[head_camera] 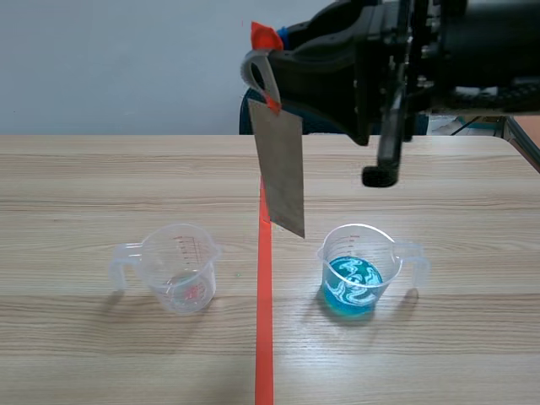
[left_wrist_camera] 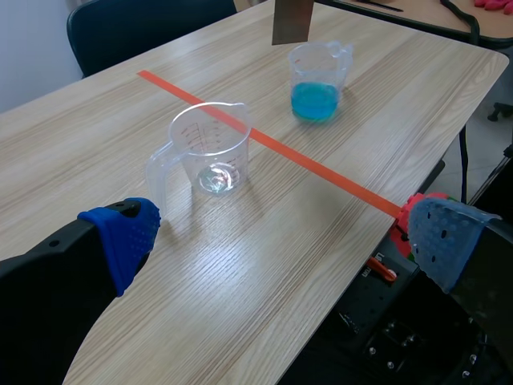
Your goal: Do the redox reaction experiment
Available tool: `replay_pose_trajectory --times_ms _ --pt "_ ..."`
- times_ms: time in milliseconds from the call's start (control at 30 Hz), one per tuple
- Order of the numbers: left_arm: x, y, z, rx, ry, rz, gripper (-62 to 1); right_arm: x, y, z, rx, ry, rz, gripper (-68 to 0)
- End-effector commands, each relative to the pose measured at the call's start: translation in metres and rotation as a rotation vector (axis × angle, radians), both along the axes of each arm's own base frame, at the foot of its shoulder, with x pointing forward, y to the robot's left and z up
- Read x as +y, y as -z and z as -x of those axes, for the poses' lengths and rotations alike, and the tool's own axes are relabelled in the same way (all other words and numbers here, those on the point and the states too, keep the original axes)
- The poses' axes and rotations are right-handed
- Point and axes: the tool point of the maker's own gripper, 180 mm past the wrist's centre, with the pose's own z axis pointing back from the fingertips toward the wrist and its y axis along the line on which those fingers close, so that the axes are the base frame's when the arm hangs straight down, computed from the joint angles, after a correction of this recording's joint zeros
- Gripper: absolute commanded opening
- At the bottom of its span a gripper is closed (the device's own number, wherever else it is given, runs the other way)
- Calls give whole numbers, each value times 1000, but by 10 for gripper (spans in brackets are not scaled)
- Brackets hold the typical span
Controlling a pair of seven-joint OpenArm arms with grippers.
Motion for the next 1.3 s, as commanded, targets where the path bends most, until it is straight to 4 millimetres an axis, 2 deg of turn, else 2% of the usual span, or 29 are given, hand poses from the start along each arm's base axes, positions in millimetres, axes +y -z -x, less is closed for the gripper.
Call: replay_pose_trajectory --times_ms 0,333,533,833,1267 --pt "-3 -6 -2 -22 -2 24 14 -6 -12 3 -24 -14 -18 -669" --pt "-3 -6 -2 -22 -2 24 14 -45 -11 4 -45 18 44 -669" --pt "-3 -6 -2 -22 -2 24 14 -58 -12 7 -48 8 65 -669" --pt "-3 -6 -2 -22 -2 24 14 -69 -4 2 -46 4 104 -669" --pt "-3 -6 -2 -22 -2 24 14 -67 -10 5 -71 -15 83 -669"
